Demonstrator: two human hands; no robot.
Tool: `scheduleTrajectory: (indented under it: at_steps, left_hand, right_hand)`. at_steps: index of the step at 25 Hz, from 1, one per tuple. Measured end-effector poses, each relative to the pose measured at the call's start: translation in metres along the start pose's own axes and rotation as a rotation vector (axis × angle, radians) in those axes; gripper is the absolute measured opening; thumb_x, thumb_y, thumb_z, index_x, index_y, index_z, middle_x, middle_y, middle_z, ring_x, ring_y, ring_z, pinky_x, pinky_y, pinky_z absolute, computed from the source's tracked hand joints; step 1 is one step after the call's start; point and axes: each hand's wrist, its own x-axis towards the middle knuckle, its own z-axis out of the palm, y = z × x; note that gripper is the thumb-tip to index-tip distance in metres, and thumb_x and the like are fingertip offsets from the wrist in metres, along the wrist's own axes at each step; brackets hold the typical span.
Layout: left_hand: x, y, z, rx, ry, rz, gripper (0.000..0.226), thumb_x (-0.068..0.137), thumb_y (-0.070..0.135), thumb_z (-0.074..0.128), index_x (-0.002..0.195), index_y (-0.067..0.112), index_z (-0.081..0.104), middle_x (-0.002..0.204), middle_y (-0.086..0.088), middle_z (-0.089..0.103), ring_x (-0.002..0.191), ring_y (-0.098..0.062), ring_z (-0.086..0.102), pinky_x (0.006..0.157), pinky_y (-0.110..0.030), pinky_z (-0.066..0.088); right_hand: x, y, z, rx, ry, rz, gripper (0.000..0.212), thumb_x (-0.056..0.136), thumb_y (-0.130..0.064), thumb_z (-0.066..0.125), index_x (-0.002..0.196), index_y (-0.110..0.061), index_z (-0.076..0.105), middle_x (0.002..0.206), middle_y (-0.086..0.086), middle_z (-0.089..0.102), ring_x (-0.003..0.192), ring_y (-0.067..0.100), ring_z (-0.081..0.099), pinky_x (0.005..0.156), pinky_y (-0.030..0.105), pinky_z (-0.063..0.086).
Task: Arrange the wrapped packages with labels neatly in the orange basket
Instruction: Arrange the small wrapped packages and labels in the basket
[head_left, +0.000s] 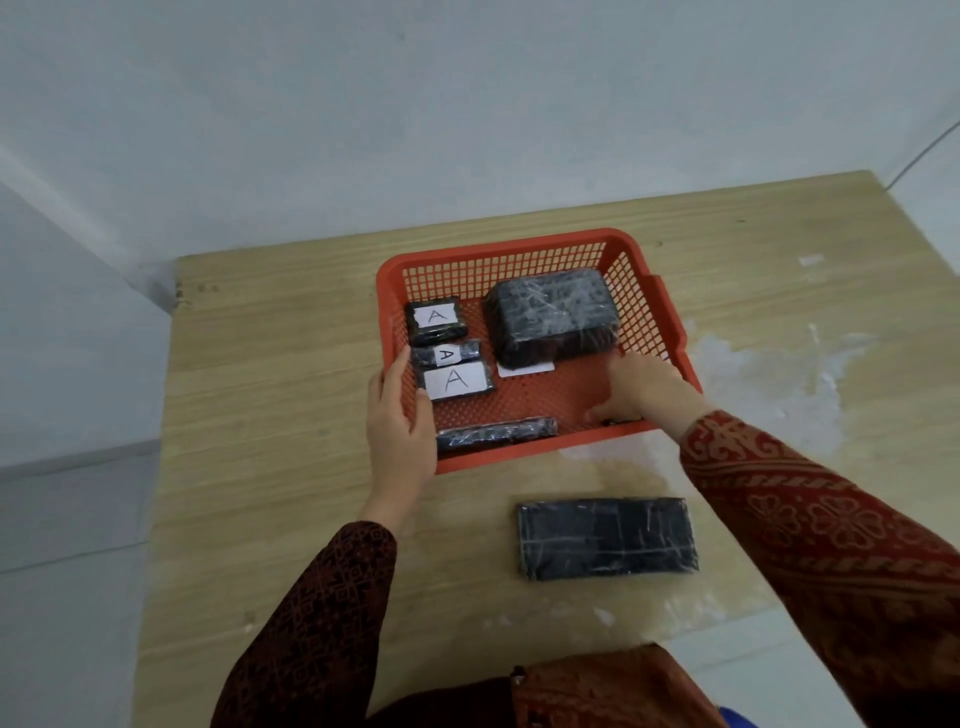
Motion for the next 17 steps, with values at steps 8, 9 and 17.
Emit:
scheduleTrajectory:
  at_steps: [8, 9, 17]
  left_hand:
    - [-0.002, 0.001, -0.002, -0.005, -0.013, -0.013, 0.047, 0.095, 0.009, 0.047, 0.142, 0.017, 0.042, 0.132, -0.005, 0.048, 0.122, -0.011, 0.045, 0.106, -0.021, 0.034]
    - [-0.003, 0.001, -0.002, -0.011, -0.014, -0.018, 0.047, 0.096, 0.009, 0.046, 0.142, 0.018, 0.042, 0.133, -0.004, 0.048, 0.122, -0.011, 0.045, 0.107, -0.022, 0.033]
    - [-0.004, 0.002, -0.006, -0.025, -0.031, -0.009, 0.048, 0.096, 0.010, 0.046, 0.143, 0.019, 0.041, 0.135, -0.004, 0.047, 0.122, -0.011, 0.045, 0.108, -0.028, 0.035]
  right_hand:
    - [0.002, 0.001, -0.003, 0.336, 0.095, -0.059, 0.032, 0.082, -0.008, 0.062, 0.114, -0.002, 0.060, 0.117, 0.017, 0.063, 0.107, 0.032, 0.060, 0.082, 0.032, 0.046]
    - [-0.002, 0.005, -0.008, 0.482, 0.095, -0.101, 0.032, 0.081, -0.008, 0.065, 0.113, -0.006, 0.061, 0.116, 0.013, 0.063, 0.105, 0.027, 0.060, 0.082, 0.030, 0.044]
    - [-0.023, -0.016, -0.009, 1.343, -0.012, -0.121, 0.041, 0.083, 0.000, 0.067, 0.122, -0.010, 0.059, 0.114, 0.013, 0.063, 0.091, 0.020, 0.064, 0.067, 0.019, 0.055]
